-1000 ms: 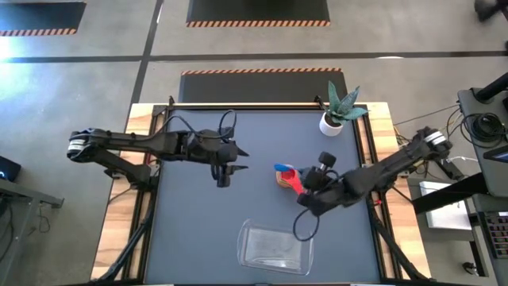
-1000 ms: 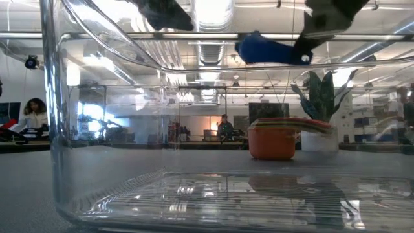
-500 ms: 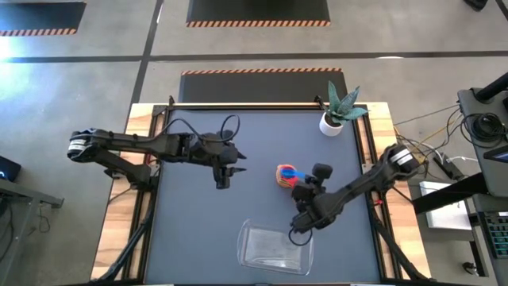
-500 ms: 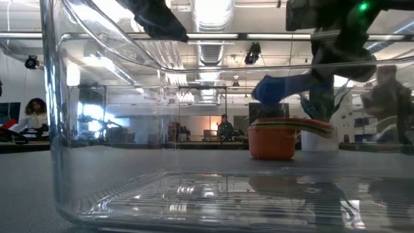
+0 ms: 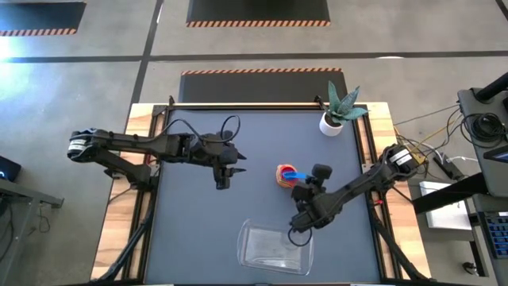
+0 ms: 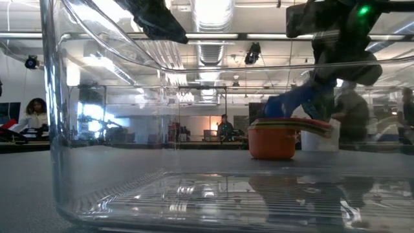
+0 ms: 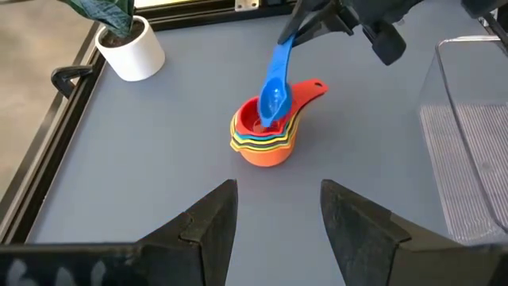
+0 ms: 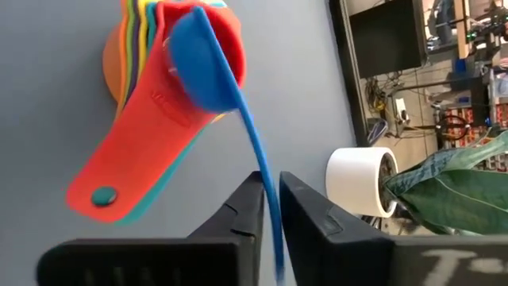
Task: Nest measuring cups in basket
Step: Stack the blue measuring cup on top of the orange measuring cup
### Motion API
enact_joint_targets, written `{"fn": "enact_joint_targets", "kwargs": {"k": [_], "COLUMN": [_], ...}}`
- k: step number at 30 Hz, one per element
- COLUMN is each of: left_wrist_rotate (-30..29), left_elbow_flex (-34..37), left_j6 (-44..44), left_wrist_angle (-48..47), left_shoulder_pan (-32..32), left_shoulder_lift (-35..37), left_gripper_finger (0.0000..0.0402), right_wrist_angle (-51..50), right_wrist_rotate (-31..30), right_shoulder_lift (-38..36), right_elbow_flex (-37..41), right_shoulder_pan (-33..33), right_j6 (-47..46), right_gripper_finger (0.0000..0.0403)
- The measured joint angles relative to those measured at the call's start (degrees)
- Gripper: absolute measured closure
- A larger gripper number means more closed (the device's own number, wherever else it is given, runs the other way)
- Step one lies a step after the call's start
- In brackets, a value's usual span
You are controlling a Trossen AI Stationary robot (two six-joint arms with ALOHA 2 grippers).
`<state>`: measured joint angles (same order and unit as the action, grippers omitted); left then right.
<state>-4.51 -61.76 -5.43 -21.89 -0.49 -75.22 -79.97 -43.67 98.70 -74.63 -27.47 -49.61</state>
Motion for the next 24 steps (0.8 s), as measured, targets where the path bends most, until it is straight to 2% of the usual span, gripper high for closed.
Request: {"fn": "enact_joint_targets", "kwargs": {"k": [9, 13, 16, 21, 24], "left_wrist_rotate": [0.1, 0.3, 0.3, 0.5, 0.7], "left_elbow_flex": [0.0, 0.0, 0.0, 0.2, 0.3], "left_j6": [0.2, 0.2, 0.2, 0.2, 0.2], "left_wrist_angle": [0.0, 0.0, 0.0, 0.0, 0.1], "left_shoulder_pan": [0.0, 0.0, 0.0, 0.0, 0.0], "left_shoulder_lift": [0.0, 0.0, 0.0, 0.0, 0.0], "left_gripper_finger": [0.0238, 0.0238, 0.0238, 0.0238, 0.0238], "right_wrist_angle": [1.0, 1.0, 2.6, 10.8, 13.5], "right_wrist_rotate": [1.7, 3.5, 5.9, 11.5, 8.3], "right_shoulder_lift": [0.0, -1.4, -4.2, -11.0, -14.9], "right_elbow_flex": [-0.1, -1.3, -2.3, -2.0, -1.2], "right_shoulder_pan": [0.0, -0.2, -0.7, -2.7, -4.2], "right_j6": [2.1, 2.3, 3.0, 6.8, 7.5], "right_gripper_finger": [0.0288, 0.0261, 0.0254, 0.0257, 0.0261]}}
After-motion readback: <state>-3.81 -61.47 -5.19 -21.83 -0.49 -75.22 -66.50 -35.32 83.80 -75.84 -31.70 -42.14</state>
